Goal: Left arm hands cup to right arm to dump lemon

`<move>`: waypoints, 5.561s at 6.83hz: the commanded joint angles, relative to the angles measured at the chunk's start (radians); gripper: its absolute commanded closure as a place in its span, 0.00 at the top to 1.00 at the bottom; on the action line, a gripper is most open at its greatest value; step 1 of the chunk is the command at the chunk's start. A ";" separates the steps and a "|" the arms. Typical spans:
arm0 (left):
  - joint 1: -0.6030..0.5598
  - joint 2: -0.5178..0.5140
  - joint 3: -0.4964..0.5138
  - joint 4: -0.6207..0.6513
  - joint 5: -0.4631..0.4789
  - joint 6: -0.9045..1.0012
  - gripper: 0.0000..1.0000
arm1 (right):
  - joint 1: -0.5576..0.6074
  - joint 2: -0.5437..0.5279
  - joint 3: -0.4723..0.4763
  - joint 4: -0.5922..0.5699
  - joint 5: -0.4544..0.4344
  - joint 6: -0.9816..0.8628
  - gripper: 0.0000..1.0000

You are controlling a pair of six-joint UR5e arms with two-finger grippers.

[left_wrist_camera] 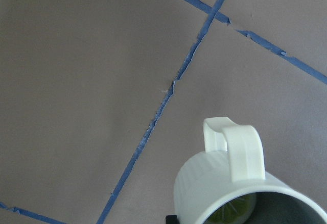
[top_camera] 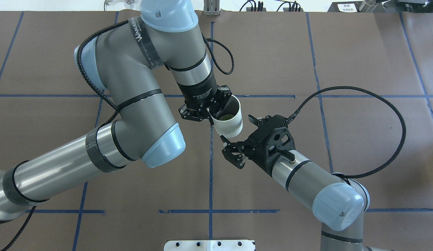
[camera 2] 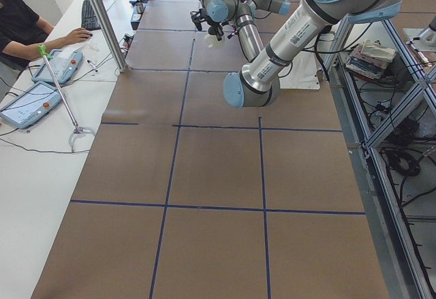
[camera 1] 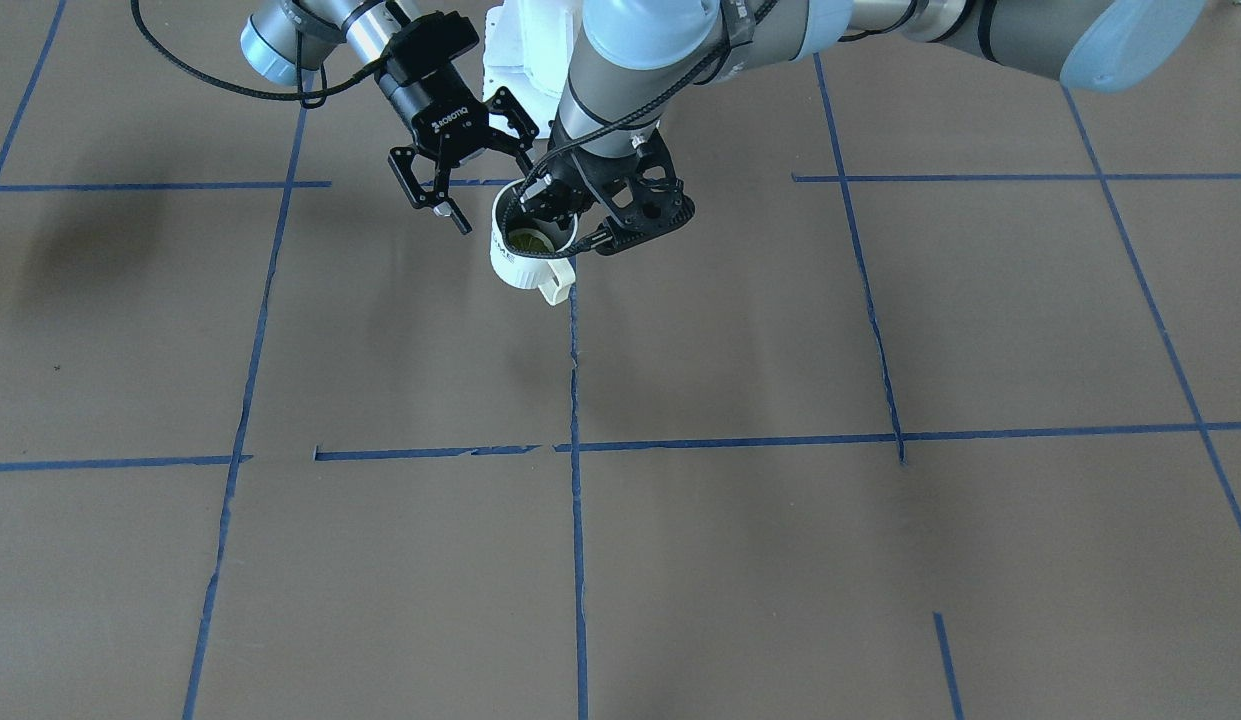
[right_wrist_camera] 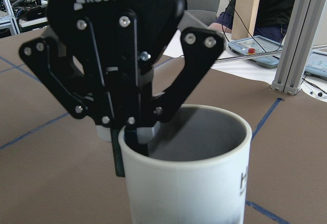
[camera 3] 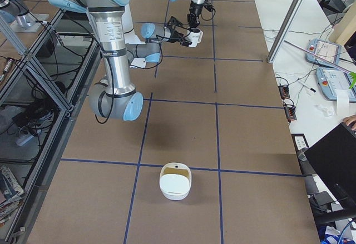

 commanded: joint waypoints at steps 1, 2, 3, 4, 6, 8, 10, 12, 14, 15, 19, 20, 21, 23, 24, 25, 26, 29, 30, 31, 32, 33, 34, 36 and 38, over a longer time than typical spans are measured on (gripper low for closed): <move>0.016 0.000 -0.020 0.001 -0.001 -0.005 0.00 | 0.000 0.000 -0.003 0.000 -0.001 -0.008 0.99; 0.016 -0.002 -0.022 0.000 -0.001 -0.005 0.00 | 0.000 -0.001 -0.006 0.000 0.000 -0.008 0.99; 0.016 -0.002 -0.034 0.001 -0.003 -0.005 0.00 | -0.002 -0.001 -0.006 0.000 0.000 -0.008 0.99; 0.016 -0.002 -0.034 0.000 -0.003 -0.005 0.00 | -0.003 -0.001 -0.008 0.000 0.000 -0.008 0.99; 0.016 -0.004 -0.034 0.000 -0.007 -0.005 0.00 | -0.003 0.000 -0.009 0.000 0.000 -0.008 0.99; 0.022 -0.005 -0.034 -0.002 -0.010 -0.005 0.00 | -0.005 -0.001 -0.009 0.000 0.000 -0.008 0.98; 0.023 -0.007 -0.036 -0.006 -0.015 -0.007 0.43 | 0.000 -0.006 -0.009 0.000 -0.001 -0.011 0.55; 0.026 -0.001 -0.046 -0.014 -0.004 -0.005 1.00 | 0.000 -0.018 -0.008 0.000 -0.001 -0.033 0.02; 0.026 0.006 -0.073 -0.014 -0.004 -0.007 1.00 | 0.000 -0.016 -0.008 -0.008 -0.003 -0.039 0.02; 0.023 0.013 -0.103 -0.008 -0.004 -0.007 1.00 | 0.000 -0.024 -0.008 -0.008 -0.006 -0.039 0.02; -0.076 0.154 -0.247 -0.007 0.046 0.004 1.00 | 0.030 -0.331 0.157 0.006 -0.072 -0.007 0.04; -0.079 0.186 -0.264 -0.008 0.065 0.004 1.00 | 0.067 -0.417 0.173 0.008 -0.079 0.093 0.02; -0.084 0.206 -0.270 -0.010 0.083 0.004 1.00 | 0.130 -0.525 0.190 0.053 -0.076 0.116 0.01; -0.081 0.233 -0.270 -0.016 0.083 0.005 1.00 | 0.226 -0.756 0.146 0.336 -0.055 0.157 0.00; -0.077 0.234 -0.270 -0.016 0.098 0.005 1.00 | 0.248 -0.823 0.063 0.474 -0.052 0.163 0.00; -0.075 0.234 -0.270 -0.016 0.117 0.005 1.00 | 0.282 -0.834 -0.104 0.647 -0.052 0.182 0.00; -0.075 0.233 -0.270 -0.016 0.117 0.005 1.00 | 0.308 -0.834 -0.348 0.945 -0.029 0.232 0.00; -0.073 0.233 -0.280 -0.014 0.118 0.004 1.00 | 0.432 -0.833 -0.563 1.295 0.175 0.688 0.00; -0.073 0.233 -0.281 -0.014 0.118 0.004 1.00 | 0.434 -0.816 -0.656 1.419 0.181 0.861 0.00; -0.075 0.233 -0.281 -0.014 0.118 0.004 1.00 | 0.443 -0.814 -0.701 1.525 0.183 1.059 0.00; -0.075 0.233 -0.281 -0.014 0.118 0.004 1.00 | 0.457 -0.807 -0.713 1.592 0.184 1.196 0.00; -0.075 0.233 -0.283 -0.016 0.118 0.004 1.00 | 0.483 -0.794 -0.714 1.597 0.186 1.313 0.00; -0.075 0.233 -0.283 -0.014 0.118 0.004 1.00 | 0.518 -0.761 -0.721 1.598 0.186 1.489 0.00; -0.075 0.230 -0.287 -0.014 0.120 0.004 1.00 | 0.569 -0.739 -0.736 1.636 0.186 1.754 0.00; -0.075 0.231 -0.289 -0.014 0.121 0.004 1.00 | 0.574 -0.686 -0.904 1.835 0.178 1.933 0.00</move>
